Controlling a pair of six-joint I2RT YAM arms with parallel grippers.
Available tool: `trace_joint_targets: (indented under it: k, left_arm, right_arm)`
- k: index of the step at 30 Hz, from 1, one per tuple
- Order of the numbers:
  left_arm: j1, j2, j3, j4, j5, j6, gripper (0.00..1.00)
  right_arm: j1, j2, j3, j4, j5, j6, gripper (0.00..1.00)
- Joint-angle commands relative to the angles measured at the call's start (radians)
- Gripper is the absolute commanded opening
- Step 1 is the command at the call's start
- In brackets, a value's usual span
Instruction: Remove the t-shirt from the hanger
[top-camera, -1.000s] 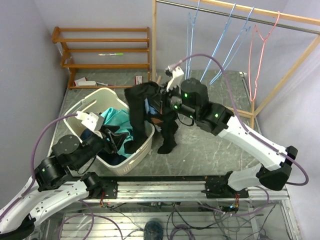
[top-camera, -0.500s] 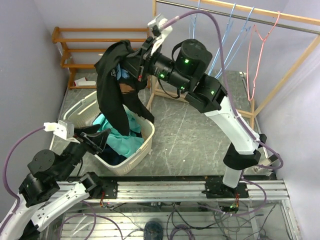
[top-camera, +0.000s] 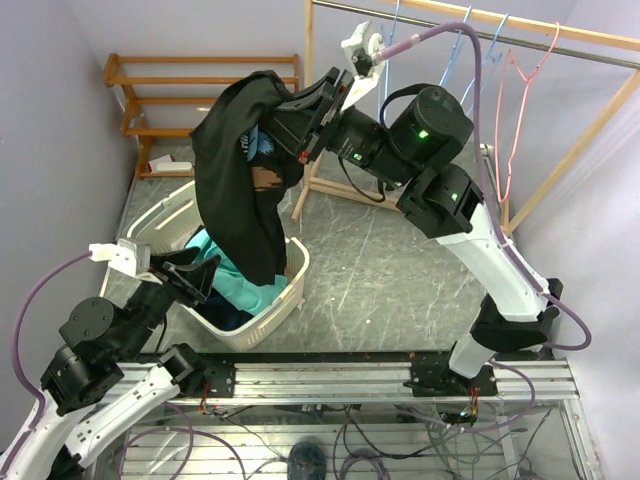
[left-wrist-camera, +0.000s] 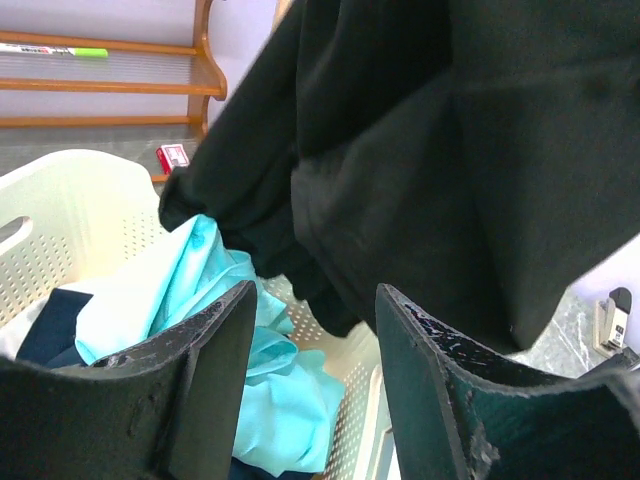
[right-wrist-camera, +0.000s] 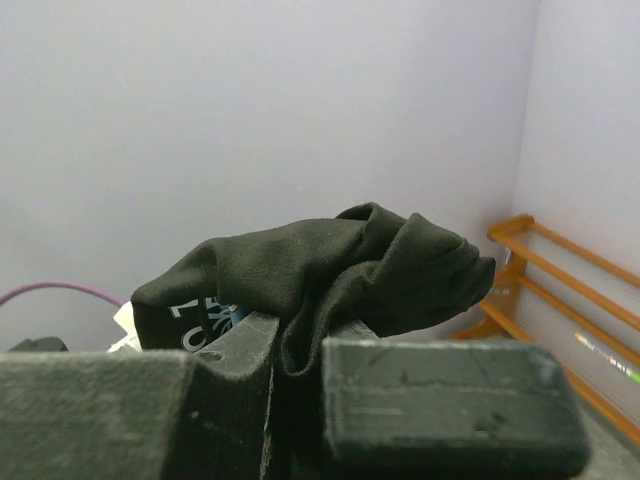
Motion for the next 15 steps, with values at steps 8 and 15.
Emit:
trace_joint_targets:
  k: [8,15]
  left_arm:
    - [0.025,-0.024,-0.01,0.019,0.014,-0.004,0.62]
    - [0.046,-0.074,-0.011,0.015,-0.03,-0.016,0.61]
  right_arm:
    - [0.003,0.043,-0.46,0.027,0.057,0.026,0.0]
    - [0.009,0.24,-0.539,-0.033,0.11,0.064,0.0]
